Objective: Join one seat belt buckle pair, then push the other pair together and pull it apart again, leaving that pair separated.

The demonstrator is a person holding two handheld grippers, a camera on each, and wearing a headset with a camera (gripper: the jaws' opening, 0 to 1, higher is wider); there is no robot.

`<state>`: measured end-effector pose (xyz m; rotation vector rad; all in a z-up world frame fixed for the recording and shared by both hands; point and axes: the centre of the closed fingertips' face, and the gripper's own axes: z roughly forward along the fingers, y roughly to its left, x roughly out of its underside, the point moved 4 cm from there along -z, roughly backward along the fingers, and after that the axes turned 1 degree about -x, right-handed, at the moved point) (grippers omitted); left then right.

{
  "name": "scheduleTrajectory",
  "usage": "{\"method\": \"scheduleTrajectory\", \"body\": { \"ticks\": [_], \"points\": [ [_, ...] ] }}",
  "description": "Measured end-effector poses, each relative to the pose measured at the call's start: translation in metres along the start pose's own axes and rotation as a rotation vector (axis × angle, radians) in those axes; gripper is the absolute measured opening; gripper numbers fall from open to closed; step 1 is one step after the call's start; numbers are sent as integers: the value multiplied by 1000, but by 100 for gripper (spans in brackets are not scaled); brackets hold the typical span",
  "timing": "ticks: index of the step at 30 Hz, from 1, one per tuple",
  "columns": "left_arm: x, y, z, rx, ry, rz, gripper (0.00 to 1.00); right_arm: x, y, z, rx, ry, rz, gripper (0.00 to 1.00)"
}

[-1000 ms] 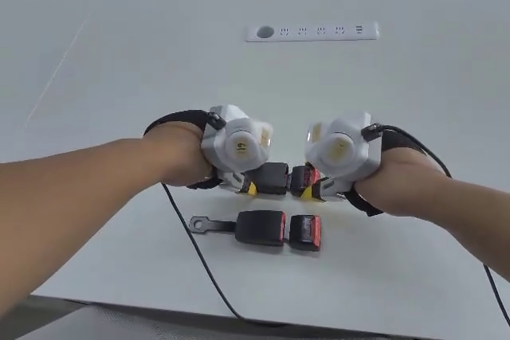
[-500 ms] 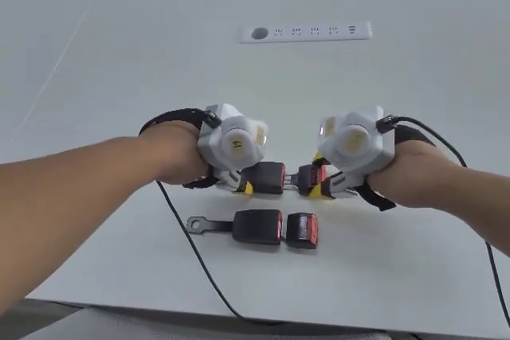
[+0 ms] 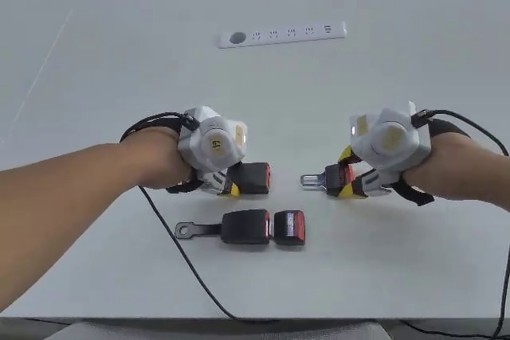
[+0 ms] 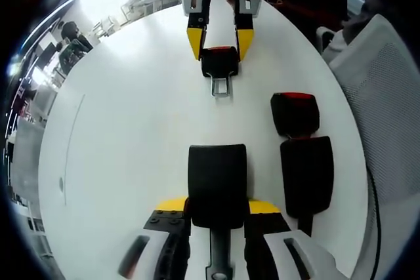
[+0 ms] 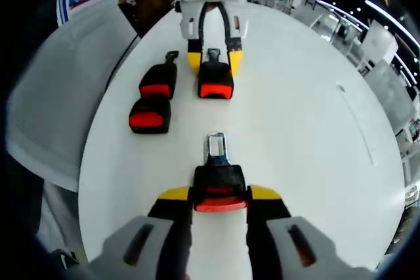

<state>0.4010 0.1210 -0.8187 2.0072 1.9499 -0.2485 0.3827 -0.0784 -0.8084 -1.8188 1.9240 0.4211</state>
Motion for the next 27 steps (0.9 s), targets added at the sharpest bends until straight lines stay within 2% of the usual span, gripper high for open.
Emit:
{"method": "scheduleTrajectory", "body": {
  "ticks": [6,9,14,16,17,19,20,21,24,27],
  "points": [
    [0,-1,0,-3,8,-16,32,21,1,-14,10,6,33,30],
    [0,-1,0,-2,12,-22,32,26,2,-19,12,6,42,31],
    [0,0,0,5,26,-16,32,27,5,-20,16,27,29,32],
    [1,0,0,9,20,-35,33,29,5,-20,15,39,41,32],
    [1,1,0,8,19,-50,33,30,5,-21,17,48,49,33],
    [2,-1,-2,-2,11,-39,33,30,5,-22,28,38,61,40],
    [4,-2,-4,-18,21,1,34,30,4,-25,43,36,59,43],
    [5,-1,-7,-34,19,-2,35,31,5,-28,50,34,63,44],
    [6,-1,-22,-88,-29,-90,41,32,8,-39,74,19,108,47],
    [8,-13,-44,-112,-69,-113,43,33,18,-53,103,-15,143,52]
  ]
}}
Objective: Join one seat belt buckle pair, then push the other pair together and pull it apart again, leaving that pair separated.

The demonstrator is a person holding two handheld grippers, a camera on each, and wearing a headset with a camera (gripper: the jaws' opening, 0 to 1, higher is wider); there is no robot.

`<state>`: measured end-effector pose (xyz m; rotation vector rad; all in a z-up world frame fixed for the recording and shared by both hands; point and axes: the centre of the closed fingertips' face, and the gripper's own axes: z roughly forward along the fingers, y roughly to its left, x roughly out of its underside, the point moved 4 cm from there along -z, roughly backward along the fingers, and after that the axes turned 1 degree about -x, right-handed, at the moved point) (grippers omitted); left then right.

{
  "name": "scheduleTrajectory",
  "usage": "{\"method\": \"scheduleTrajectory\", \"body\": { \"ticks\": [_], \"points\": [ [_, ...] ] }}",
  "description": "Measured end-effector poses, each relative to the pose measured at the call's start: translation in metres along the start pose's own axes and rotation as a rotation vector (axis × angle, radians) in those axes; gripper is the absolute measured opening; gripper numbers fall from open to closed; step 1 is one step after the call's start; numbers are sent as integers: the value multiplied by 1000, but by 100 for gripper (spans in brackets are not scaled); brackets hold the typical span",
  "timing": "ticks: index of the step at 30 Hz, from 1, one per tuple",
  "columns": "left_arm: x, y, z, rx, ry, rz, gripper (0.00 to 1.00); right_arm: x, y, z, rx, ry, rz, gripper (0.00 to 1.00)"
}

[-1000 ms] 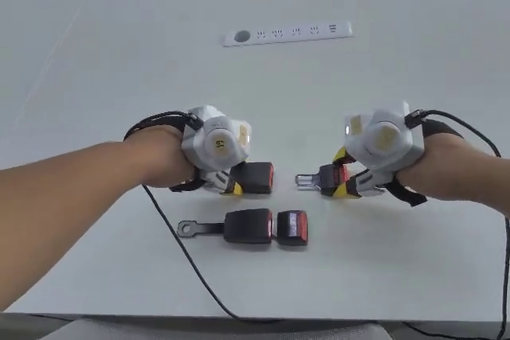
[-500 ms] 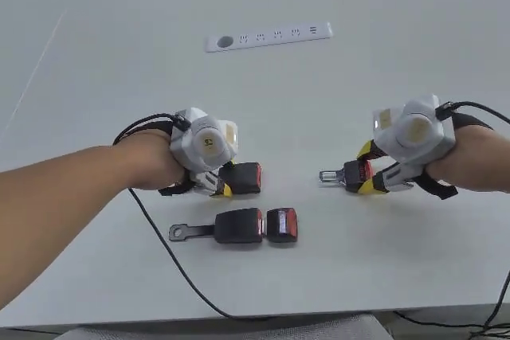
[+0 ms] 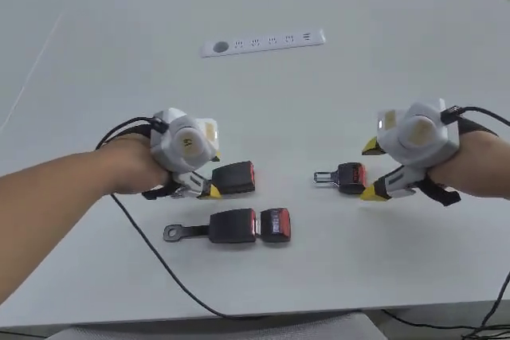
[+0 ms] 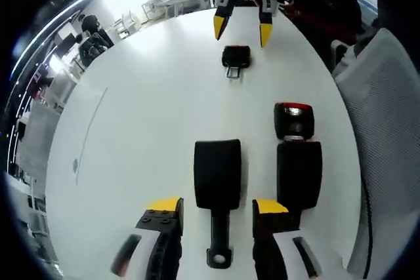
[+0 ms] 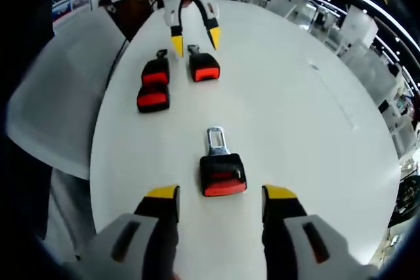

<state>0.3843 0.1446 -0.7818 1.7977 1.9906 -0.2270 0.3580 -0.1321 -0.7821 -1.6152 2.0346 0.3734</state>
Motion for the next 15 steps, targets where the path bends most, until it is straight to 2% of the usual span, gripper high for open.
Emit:
{"method": "scheduleTrajectory", "body": {
  "ticks": [1,3,5,6,8,10,12,13,15],
  "points": [
    [1,-3,-10,-32,-26,-22,45,1,5,-5,11,-16,14,53],
    [6,-8,-24,-71,-50,-76,50,-1,12,-10,17,-66,78,55],
    [13,-17,-41,-112,-97,-146,57,-1,20,-15,29,-99,116,59],
    [17,-26,-50,-108,-133,-175,58,-1,25,-17,36,-118,133,60],
    [25,-41,-63,-114,-171,-221,58,-4,32,-20,48,-143,136,63],
    [31,-52,-71,-126,-198,-272,61,-8,38,-23,64,-173,164,68],
    [37,-63,-81,-149,-210,-297,66,-12,42,-26,76,-187,176,72],
    [40,-69,-87,-163,-225,-332,68,-13,44,-28,81,-192,176,73],
    [44,-75,-94,-180,-249,-374,73,-16,51,-34,94,-203,177,77]
  ]
}}
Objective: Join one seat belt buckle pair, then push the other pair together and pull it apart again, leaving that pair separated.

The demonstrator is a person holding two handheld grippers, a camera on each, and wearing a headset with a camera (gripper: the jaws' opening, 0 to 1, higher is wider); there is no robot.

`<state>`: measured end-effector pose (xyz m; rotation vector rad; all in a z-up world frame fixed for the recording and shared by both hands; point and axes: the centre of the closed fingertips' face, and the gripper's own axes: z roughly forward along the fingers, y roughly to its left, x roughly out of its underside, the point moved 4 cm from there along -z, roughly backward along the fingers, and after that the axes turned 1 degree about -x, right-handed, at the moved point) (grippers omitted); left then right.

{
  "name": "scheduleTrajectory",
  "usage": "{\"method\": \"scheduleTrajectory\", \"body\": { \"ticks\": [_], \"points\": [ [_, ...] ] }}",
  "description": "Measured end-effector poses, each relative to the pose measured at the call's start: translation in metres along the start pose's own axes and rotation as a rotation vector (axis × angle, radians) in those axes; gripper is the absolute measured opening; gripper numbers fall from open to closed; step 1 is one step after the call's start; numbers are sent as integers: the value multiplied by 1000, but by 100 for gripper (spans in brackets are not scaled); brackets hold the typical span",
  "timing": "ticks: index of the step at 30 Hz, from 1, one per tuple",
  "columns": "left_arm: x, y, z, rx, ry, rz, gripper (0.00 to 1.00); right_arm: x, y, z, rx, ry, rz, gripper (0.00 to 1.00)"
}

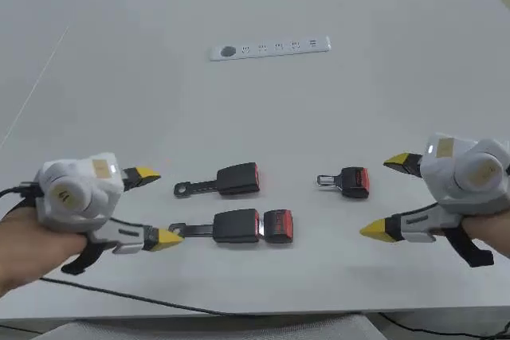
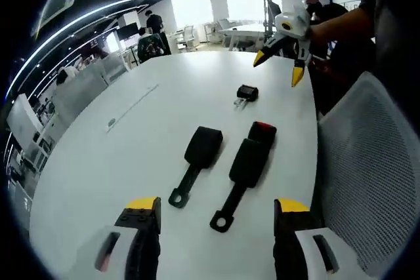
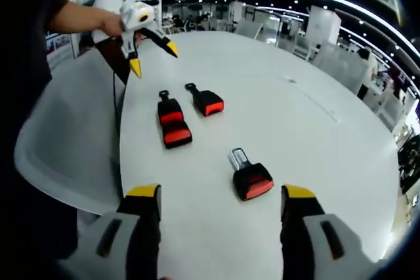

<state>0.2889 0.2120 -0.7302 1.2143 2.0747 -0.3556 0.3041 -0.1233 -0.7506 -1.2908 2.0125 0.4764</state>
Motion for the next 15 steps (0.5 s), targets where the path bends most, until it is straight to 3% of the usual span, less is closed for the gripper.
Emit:
{"method": "scheduleTrajectory", "body": {
  "ticks": [3,7,12,15],
  "points": [
    [11,-3,-14,-41,-17,-49,81,3,5,-7,27,-22,13,86],
    [22,-4,-24,-83,-33,-85,100,9,6,-16,63,-35,43,95],
    [24,1,-27,-128,-39,-115,100,17,-1,-23,111,-61,86,100],
    [24,-7,-27,-119,-38,-109,100,21,-3,-25,128,-80,176,100]
  ]
}}
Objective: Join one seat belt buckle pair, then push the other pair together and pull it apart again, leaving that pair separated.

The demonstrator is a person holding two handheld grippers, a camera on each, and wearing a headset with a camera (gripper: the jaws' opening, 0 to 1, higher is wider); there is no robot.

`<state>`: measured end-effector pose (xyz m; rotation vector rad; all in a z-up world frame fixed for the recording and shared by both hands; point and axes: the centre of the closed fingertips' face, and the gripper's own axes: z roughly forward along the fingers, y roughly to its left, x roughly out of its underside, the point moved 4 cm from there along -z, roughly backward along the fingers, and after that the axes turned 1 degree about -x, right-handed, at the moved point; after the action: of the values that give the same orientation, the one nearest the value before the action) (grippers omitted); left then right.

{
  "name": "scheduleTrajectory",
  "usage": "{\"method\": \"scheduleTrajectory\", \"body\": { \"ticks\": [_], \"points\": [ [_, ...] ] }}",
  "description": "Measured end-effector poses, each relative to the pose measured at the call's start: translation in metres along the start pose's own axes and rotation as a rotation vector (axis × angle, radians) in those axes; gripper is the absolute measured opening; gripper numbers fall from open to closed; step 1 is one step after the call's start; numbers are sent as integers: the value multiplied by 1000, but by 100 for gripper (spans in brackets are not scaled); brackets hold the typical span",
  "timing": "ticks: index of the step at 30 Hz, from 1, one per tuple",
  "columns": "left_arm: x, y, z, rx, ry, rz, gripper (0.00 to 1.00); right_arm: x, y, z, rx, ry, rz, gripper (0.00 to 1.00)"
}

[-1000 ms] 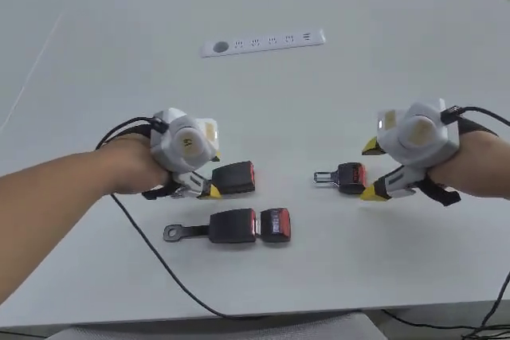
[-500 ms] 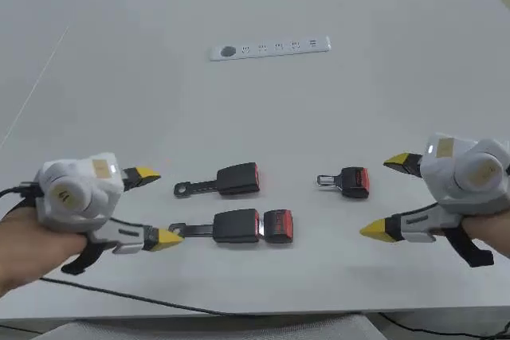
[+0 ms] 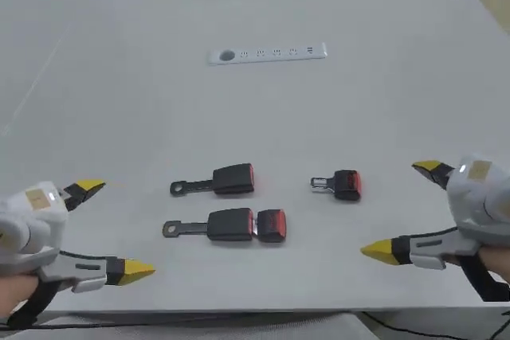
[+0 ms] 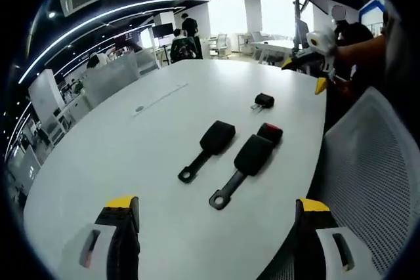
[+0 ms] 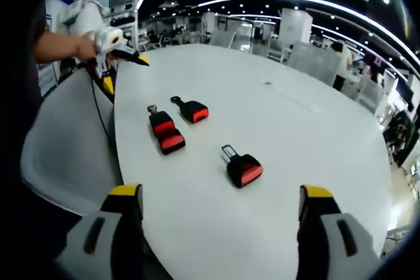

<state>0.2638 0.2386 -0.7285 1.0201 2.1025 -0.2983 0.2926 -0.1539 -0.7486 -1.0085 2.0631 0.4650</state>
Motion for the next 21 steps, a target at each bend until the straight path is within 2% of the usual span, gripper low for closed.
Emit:
{"method": "scheduleTrajectory", "body": {
  "ticks": [4,12,21],
  "points": [
    [5,-2,0,-3,20,8,100,2,-2,-3,16,-9,5,100],
    [8,-2,-2,-20,13,-9,100,9,8,-11,26,-17,37,100],
    [9,-6,-4,-23,2,-15,100,9,18,-14,38,-10,27,99]
  ]
}}
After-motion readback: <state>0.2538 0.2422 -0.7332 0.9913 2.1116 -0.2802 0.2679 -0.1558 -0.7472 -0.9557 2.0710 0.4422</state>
